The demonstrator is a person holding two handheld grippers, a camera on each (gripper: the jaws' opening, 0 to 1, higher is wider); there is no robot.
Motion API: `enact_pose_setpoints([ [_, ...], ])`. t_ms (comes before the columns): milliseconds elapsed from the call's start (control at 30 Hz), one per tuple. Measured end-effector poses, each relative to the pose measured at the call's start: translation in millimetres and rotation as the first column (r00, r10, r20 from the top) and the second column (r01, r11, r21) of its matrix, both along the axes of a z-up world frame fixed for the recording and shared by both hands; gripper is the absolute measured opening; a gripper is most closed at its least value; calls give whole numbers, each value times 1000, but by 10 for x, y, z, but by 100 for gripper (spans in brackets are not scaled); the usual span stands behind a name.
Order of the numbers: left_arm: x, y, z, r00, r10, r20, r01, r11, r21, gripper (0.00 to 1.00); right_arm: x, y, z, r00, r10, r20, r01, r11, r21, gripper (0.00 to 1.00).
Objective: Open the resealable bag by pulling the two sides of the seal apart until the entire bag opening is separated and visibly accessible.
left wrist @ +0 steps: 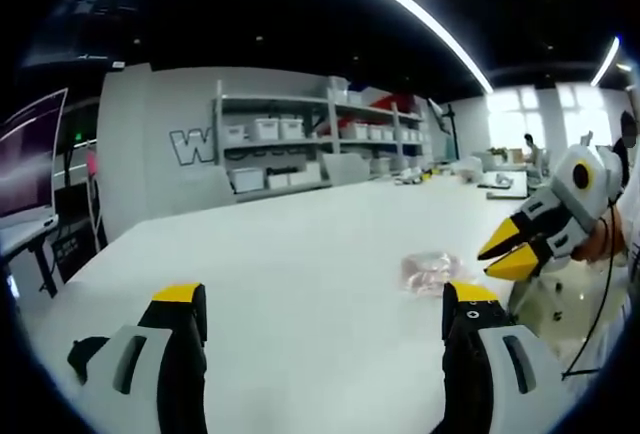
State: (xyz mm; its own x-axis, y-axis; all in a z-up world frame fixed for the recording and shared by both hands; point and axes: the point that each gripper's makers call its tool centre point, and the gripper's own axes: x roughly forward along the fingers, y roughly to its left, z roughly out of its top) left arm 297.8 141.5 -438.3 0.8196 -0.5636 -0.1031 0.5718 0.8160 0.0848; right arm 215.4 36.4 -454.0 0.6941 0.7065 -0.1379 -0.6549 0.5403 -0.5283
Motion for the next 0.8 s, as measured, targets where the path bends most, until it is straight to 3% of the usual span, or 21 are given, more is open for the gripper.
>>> enact_pose_setpoints([
  [167, -4, 8, 13, 1000, 4, 3, -4, 1000, -5, 97, 60, 31, -95, 999, -52, 16, 53, 993, -109, 3],
  [500, -15, -6, 16, 1000, 11, 3, -11, 1000, -14, 97, 87, 53, -31, 998, -59, 31, 63, 991, -118, 4],
  [800, -17, -25, 43, 1000, 11, 8, -11, 1000, -22, 97, 127, 25, -83, 995, -99, 18, 101, 985, -141, 2],
])
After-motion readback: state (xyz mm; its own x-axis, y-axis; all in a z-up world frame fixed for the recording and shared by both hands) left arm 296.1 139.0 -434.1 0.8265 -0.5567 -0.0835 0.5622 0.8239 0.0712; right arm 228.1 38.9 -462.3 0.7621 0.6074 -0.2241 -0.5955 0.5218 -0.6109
